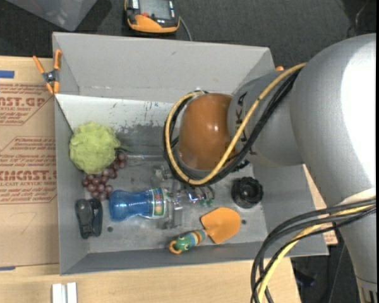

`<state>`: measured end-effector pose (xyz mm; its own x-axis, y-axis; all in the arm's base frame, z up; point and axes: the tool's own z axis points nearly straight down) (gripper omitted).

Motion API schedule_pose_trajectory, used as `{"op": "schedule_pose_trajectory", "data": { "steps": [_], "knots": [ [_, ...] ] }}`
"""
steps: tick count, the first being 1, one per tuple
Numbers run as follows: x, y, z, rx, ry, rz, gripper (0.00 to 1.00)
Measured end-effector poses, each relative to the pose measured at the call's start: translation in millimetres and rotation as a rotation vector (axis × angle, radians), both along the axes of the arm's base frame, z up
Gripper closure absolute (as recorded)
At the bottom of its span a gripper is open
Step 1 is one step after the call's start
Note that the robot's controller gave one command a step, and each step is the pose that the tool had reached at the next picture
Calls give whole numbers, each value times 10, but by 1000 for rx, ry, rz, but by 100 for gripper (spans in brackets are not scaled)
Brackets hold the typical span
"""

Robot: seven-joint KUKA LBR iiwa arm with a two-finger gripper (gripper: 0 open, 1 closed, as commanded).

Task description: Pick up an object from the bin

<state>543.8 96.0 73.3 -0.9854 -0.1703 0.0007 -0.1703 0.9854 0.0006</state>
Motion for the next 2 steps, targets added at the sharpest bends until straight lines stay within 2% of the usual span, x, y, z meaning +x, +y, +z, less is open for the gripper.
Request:
{"op": "schedule_pose_trajectory", "data": {
  "steps": [1, 2],
  "knots": [
    [-322, 576, 596, 11, -16, -154, 0],
    [86, -83, 80, 3, -2, -67, 0]
  ]
}}
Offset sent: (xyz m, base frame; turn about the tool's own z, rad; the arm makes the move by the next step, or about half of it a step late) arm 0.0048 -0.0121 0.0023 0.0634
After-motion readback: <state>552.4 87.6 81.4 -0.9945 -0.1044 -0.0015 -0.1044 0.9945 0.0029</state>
